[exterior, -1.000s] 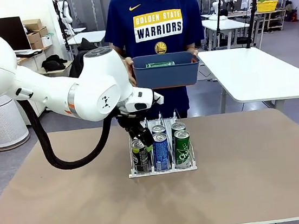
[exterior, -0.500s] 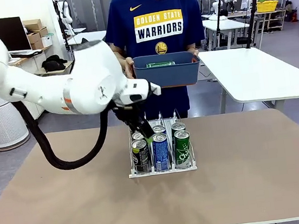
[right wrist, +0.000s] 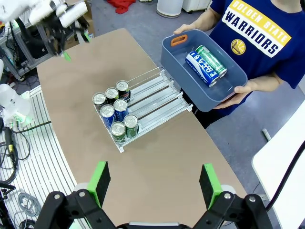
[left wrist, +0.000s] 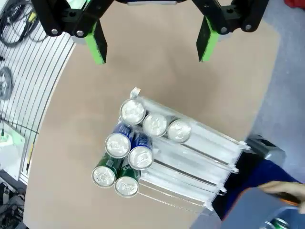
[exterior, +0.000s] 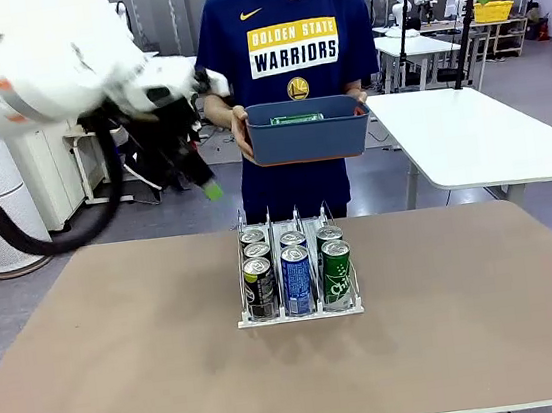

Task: Fill the beverage cans into the dispenser.
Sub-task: Pick up the Sprite handed by the human.

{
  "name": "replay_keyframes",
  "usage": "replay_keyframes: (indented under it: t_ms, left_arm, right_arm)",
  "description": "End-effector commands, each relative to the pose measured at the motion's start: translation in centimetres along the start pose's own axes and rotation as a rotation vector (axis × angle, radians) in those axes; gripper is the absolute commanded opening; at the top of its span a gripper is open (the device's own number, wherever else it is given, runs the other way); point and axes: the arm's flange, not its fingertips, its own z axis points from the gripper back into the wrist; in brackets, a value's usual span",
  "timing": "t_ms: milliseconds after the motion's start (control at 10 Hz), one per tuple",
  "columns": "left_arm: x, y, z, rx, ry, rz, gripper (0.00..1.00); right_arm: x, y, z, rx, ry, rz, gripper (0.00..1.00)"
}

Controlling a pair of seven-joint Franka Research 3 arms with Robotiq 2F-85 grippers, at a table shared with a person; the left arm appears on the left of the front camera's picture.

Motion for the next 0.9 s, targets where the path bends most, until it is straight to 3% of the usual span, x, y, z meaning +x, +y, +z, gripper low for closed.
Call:
replay_keyframes:
  t_ms: [0, 100, 400, 600, 800]
  left_arm:
    - [0.9, 0.9, 5.2, 0.019, 0.004, -0.111, 1.00]
    - [1.4, 1.1, 8.4, 0.038, -0.009, -0.162, 1.00]
    - [3.0, 0.3, 15.5, 0.168, -0.075, -0.112, 1.00]
    - [2.9, -0.5, 16.1, 0.210, -0.092, -0.064, 1.00]
    - [1.9, -0.4, 16.3, 0.222, -0.172, -0.012, 1.00]
  right_arm:
    - [0.0, 0.1, 0.0, 0.000, 0.001, -0.001, 1.00]
    - [0.0, 0.1, 0.0, 0.000, 0.001, -0.001, 1.00]
    - [0.0, 0.1, 0.0, 0.000, 0.001, -0.001, 1.00]
    - [0.0, 0.1, 0.0, 0.000, 0.001, -0.001, 1.00]
    - [0.0, 0.1, 0.0, 0.000, 0.001, -0.001, 1.00]
